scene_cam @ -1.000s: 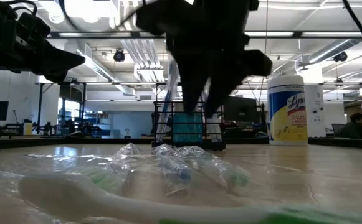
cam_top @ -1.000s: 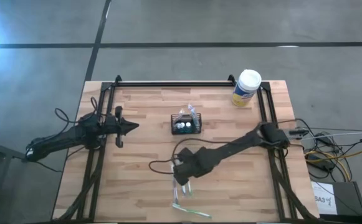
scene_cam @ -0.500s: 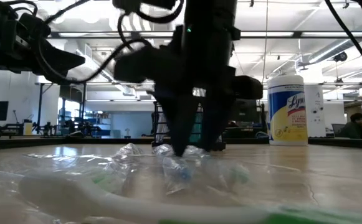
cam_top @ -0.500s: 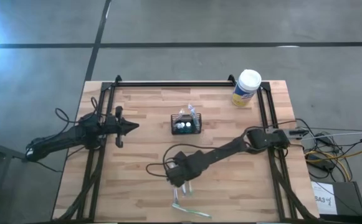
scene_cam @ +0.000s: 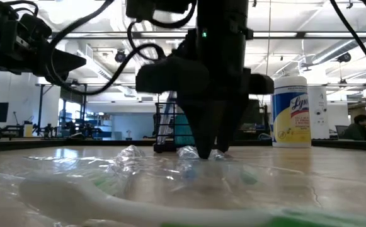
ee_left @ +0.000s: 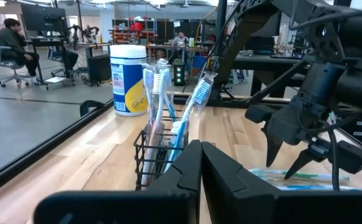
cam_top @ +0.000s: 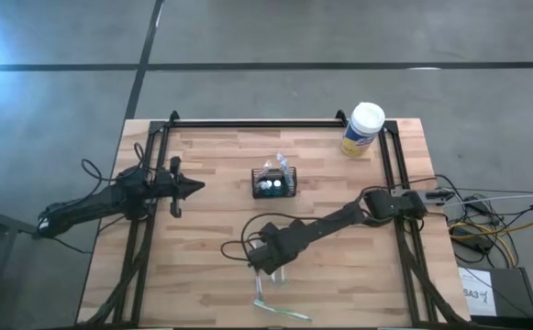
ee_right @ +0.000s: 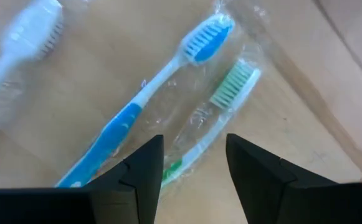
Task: Pick & Place toothbrushing station
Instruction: Put the top green toothbrush into the mesh organizer
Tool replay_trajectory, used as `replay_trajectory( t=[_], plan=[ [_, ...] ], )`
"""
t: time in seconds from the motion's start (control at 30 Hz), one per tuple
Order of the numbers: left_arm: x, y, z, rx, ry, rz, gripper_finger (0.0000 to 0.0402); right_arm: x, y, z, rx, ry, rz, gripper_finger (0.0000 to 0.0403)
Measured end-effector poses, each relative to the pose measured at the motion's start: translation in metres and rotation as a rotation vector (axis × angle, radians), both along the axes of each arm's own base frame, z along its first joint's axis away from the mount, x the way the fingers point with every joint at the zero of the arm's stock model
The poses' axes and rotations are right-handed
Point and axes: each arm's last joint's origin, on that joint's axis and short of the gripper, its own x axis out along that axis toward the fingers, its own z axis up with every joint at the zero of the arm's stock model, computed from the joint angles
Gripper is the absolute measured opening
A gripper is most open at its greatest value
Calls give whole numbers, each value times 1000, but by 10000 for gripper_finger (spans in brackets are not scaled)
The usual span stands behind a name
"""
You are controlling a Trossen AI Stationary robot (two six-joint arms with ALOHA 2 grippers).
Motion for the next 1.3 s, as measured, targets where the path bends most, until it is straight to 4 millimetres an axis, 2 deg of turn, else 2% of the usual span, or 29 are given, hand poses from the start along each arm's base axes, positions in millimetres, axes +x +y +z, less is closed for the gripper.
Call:
replay_trajectory(
  t=[0.37,0.73,1.0,1.17,1.3],
  plan=[
    [0,0,0,-19,0,1,14,3,3,12,41,-27,-49,167],
    [0,0,-1,-26,1,1,14,-12,10,-6,25,38,-143,166],
    [0,0,-1,-27,1,0,14,-9,8,-17,36,13,39,160],
    [0,0,-1,-27,1,0,14,-9,7,-19,24,49,204,127],
    [0,0,-1,-27,1,0,14,-9,5,-19,21,68,248,73]
  ],
)
